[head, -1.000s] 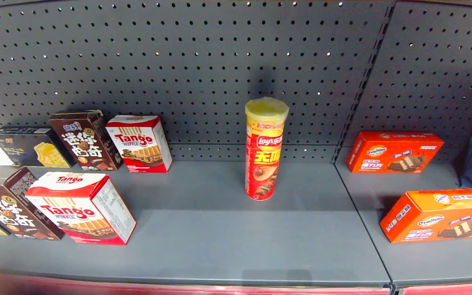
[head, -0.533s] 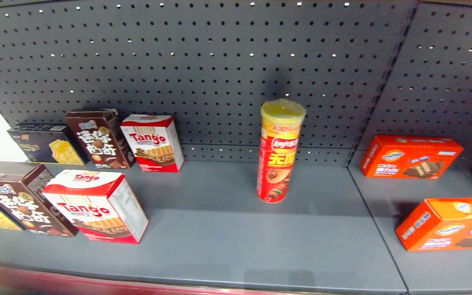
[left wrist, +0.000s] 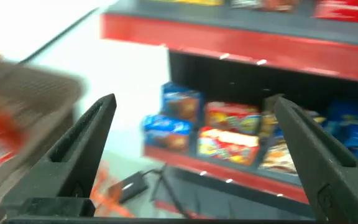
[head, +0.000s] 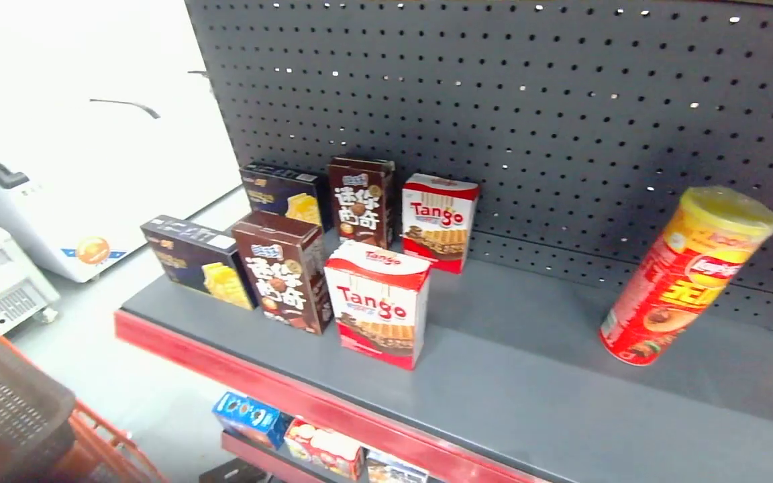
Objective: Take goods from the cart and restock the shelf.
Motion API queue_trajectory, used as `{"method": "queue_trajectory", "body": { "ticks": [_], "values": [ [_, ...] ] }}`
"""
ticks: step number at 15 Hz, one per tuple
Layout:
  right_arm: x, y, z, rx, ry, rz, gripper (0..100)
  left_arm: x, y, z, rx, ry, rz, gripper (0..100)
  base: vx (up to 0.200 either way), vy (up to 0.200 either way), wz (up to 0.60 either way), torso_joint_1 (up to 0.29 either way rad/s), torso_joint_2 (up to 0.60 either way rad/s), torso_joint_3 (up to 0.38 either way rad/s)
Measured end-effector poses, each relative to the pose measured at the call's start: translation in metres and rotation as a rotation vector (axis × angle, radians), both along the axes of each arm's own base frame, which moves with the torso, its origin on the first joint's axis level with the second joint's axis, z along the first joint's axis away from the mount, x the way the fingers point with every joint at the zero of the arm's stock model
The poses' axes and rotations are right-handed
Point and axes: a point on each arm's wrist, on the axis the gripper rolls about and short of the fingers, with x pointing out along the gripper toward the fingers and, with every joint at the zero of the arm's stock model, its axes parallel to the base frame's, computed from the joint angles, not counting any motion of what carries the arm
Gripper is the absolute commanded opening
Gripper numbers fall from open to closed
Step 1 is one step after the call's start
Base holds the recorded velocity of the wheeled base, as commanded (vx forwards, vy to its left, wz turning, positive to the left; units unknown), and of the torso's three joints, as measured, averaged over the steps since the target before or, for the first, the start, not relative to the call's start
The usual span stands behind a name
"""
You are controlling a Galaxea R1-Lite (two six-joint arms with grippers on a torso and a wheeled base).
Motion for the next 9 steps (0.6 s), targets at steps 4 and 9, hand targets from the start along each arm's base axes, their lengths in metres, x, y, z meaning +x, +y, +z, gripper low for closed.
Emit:
{"method": "queue_trajectory", "body": {
  "ticks": [4,9],
  "values": [
    [0.0,0.0,0.0,0.0,0.0,0.0,100,0.0,0.0,0.0,0.0,0.0,0.0,100,0.0,0.0,0.6,0.004,0.0,0.002],
    [0.0,0.0,0.0,0.0,0.0,-0.001,100,0.0,0.0001,0.0002,0.0,-0.002,0.001,100,0.0,0.0,0.12,0.001,0.0,0.001]
  ]
}}
